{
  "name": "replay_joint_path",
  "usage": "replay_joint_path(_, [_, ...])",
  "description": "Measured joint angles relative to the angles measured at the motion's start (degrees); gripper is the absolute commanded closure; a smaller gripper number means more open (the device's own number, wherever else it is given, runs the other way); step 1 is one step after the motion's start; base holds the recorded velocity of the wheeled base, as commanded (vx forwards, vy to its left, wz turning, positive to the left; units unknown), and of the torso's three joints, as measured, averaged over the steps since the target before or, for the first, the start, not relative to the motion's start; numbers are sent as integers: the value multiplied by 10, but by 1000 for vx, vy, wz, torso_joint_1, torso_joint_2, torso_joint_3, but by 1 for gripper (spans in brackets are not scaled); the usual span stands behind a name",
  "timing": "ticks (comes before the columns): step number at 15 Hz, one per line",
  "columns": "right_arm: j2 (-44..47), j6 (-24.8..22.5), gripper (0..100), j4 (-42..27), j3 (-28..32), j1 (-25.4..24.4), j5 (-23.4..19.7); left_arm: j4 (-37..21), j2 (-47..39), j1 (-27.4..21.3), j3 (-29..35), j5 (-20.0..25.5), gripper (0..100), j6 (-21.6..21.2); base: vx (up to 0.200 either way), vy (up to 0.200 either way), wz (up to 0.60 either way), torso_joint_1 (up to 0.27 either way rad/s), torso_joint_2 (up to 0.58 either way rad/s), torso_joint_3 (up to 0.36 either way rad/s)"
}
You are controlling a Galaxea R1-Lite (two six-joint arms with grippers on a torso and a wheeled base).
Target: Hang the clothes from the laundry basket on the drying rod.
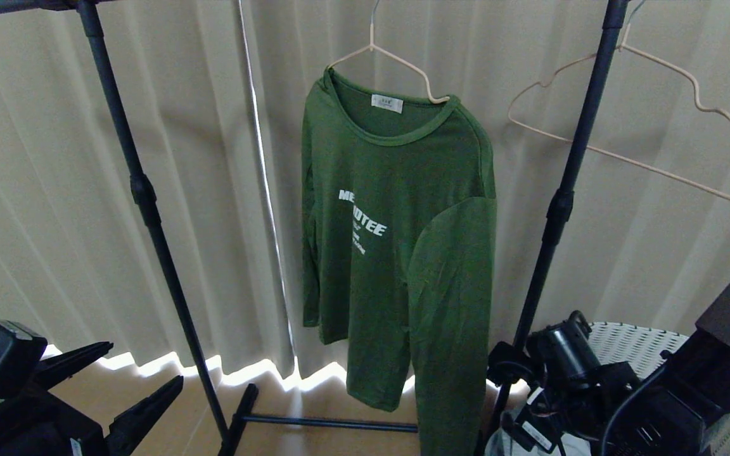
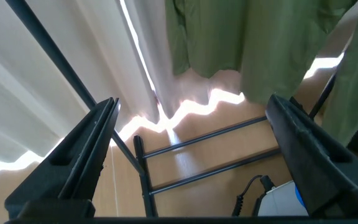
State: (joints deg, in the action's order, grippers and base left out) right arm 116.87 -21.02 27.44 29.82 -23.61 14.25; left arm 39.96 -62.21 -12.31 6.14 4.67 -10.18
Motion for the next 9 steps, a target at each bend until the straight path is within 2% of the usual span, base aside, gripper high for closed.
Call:
replay_joint_path(5, [37,0,0,-2,46,16,14,0,1,0,0,0,0,0,0,0,0,0,0,0])
replay_joint_path(9, [55,0,0,-10,47,38,29,0,2,0,0,0,0,0,0,0,0,0,0,0])
